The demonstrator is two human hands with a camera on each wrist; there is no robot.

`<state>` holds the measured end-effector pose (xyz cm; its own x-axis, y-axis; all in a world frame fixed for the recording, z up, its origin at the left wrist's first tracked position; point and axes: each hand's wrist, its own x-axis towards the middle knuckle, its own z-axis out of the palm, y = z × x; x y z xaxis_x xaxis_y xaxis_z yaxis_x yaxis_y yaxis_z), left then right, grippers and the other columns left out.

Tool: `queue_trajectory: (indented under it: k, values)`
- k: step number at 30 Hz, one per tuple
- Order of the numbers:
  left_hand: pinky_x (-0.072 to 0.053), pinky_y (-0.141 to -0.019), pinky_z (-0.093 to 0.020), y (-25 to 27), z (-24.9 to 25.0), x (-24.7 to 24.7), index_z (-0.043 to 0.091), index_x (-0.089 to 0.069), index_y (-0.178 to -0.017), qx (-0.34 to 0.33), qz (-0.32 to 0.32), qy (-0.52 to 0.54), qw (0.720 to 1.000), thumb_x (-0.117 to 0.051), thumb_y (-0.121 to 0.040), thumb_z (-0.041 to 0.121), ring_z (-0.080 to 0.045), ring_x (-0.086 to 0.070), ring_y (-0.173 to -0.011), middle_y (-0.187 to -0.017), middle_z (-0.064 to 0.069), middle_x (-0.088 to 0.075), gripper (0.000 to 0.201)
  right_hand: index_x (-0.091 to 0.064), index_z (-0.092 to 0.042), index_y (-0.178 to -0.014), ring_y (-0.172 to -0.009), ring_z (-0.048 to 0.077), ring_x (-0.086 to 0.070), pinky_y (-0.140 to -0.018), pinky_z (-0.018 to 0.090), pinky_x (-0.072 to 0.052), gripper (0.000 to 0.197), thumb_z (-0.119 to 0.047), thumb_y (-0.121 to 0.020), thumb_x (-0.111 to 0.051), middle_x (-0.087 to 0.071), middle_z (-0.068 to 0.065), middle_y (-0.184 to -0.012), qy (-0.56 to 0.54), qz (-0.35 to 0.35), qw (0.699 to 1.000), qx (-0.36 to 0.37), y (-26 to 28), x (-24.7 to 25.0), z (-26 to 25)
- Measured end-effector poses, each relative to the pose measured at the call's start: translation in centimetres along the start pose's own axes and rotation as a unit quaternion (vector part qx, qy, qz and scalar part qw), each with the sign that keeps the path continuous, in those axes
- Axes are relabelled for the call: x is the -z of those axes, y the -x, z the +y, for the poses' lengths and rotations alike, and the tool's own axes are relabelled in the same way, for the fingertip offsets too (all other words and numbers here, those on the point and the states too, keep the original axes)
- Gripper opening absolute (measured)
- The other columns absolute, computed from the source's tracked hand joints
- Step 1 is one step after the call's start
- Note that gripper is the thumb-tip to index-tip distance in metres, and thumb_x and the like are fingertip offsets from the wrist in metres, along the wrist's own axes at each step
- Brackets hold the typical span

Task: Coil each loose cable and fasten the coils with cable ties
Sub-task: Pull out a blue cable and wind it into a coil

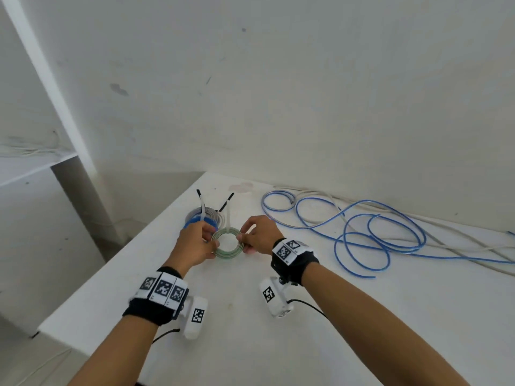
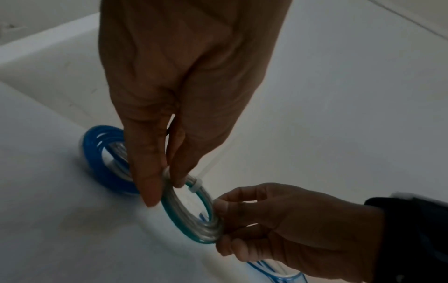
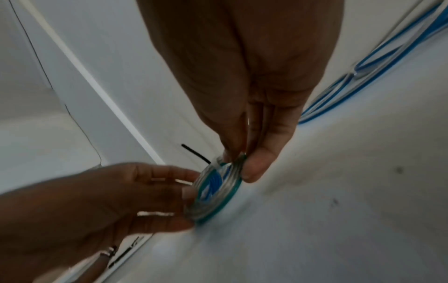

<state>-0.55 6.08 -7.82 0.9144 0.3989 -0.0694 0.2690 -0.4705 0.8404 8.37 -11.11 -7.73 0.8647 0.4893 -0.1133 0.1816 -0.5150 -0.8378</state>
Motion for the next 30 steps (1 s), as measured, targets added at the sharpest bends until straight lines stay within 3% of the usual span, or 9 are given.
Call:
queue_trajectory:
  k: [4,7,12,15,19,22,26,28,30]
  values:
    - [-0.052,-0.096,-0.041,-0.5,0.2,-0.2,0.008,-0.068,-0.121,-0.027,0.008,-0.183,0.983,-0.076,-0.087,0.017,-0.031,-0.063,-0.109,-0.127,-0.011,-0.064,0.035,-0.064,-0.015,-0.085,-0.068,0.028,-0.072,-0.076,0.040,-0.064,0.015,-0.014,-0.086,-0.079,-0.075,0.018,-0.091,0.029,0.036,0.999,-0.009,0.3,-1.2,0.1]
    - [-0.044,-0.098,-0.038,-0.1,1.4,-0.5,0.009,-0.059,-0.130,-0.046,-0.002,-0.277,0.960,-0.071,-0.092,0.028,-0.032,-0.055,-0.122,-0.138,-0.013,-0.052,0.044,-0.066,-0.012,-0.096,-0.068,0.027,-0.073,-0.074,0.035,-0.064,0.016,-0.013,-0.087,-0.079,-0.074,0.016,-0.099,0.001,0.016,0.999,-0.037,0.8,-0.6,0.5]
    - [-0.049,-0.093,-0.034,0.5,5.7,-3.1,0.019,-0.060,-0.124,-0.082,-0.054,-0.230,0.968,-0.069,-0.093,0.036,-0.020,-0.064,-0.106,-0.114,-0.001,-0.070,0.037,-0.067,-0.012,-0.100,-0.062,0.014,-0.067,-0.065,0.024,-0.057,0.014,-0.020,-0.091,-0.075,-0.068,0.001,-0.077,0.097,0.026,0.995,-0.017,2.1,3.7,2.2]
    - [-0.049,-0.094,-0.034,0.6,8.9,-7.1,0.020,-0.064,-0.117,-0.108,-0.121,-0.212,0.964,-0.072,-0.090,0.039,-0.020,-0.065,-0.105,-0.108,0.000,-0.072,0.034,-0.068,-0.017,-0.110,-0.102,0.026,-0.068,-0.090,0.037,-0.055,0.027,-0.034,-0.090,-0.074,-0.070,0.008,-0.108,0.198,0.081,0.975,-0.055,3.3,7.8,4.4]
    - [-0.056,-0.087,-0.035,0.6,12.1,-14.1,0.016,-0.063,-0.118,-0.107,-0.234,-0.187,0.948,-0.068,-0.092,0.028,-0.024,-0.069,-0.099,-0.109,-0.007,-0.071,0.030,-0.046,-0.010,-0.128,-0.119,0.037,-0.060,-0.089,0.041,-0.048,0.055,-0.048,-0.093,-0.066,-0.060,0.014,-0.129,0.289,0.226,0.920,-0.136,6.1,13.4,8.3]
    - [-0.061,-0.076,-0.034,1.0,13.9,-18.2,0.011,-0.060,-0.120,-0.085,-0.298,-0.154,0.938,-0.059,-0.094,0.013,-0.024,-0.070,-0.082,-0.103,-0.016,-0.072,0.025,-0.055,-0.008,-0.122,-0.113,0.037,-0.062,-0.081,0.038,-0.046,0.064,-0.062,-0.089,-0.065,-0.063,0.014,-0.123,0.278,0.224,0.907,-0.223,7.7,16.2,11.2]
    - [-0.059,-0.080,-0.039,1.1,15.4,-21.3,0.006,-0.056,-0.120,-0.070,-0.327,-0.111,0.936,-0.056,-0.096,0.011,-0.027,-0.065,-0.080,-0.102,-0.018,-0.068,0.024,-0.068,-0.009,-0.103,-0.102,0.032,-0.066,-0.083,0.036,-0.052,0.027,-0.034,-0.092,-0.070,-0.070,0.014,-0.108,0.228,0.175,0.937,-0.198,7.8,17.7,12.7]
    - [-0.056,-0.084,-0.038,1.0,15.5,-21.9,0.009,-0.055,-0.126,-0.090,-0.318,-0.099,0.938,-0.059,-0.094,0.018,-0.027,-0.066,-0.093,-0.112,-0.013,-0.065,0.033,-0.069,-0.010,-0.076,-0.077,0.027,-0.070,-0.080,0.039,-0.058,0.018,-0.020,-0.091,-0.068,-0.073,0.011,-0.079,0.115,0.208,0.959,-0.152,7.4,18.3,12.2]
    - [-0.053,-0.086,-0.039,1.1,15.9,-22.0,0.013,-0.060,-0.120,-0.132,-0.302,-0.049,0.943,-0.064,-0.088,0.029,-0.023,-0.064,-0.098,-0.115,-0.008,-0.066,0.036,-0.062,-0.008,-0.067,-0.056,0.021,-0.064,-0.071,0.040,-0.060,0.026,-0.009,-0.093,-0.064,-0.067,0.013,-0.065,-0.088,0.247,0.959,-0.105,7.4,18.9,10.8]
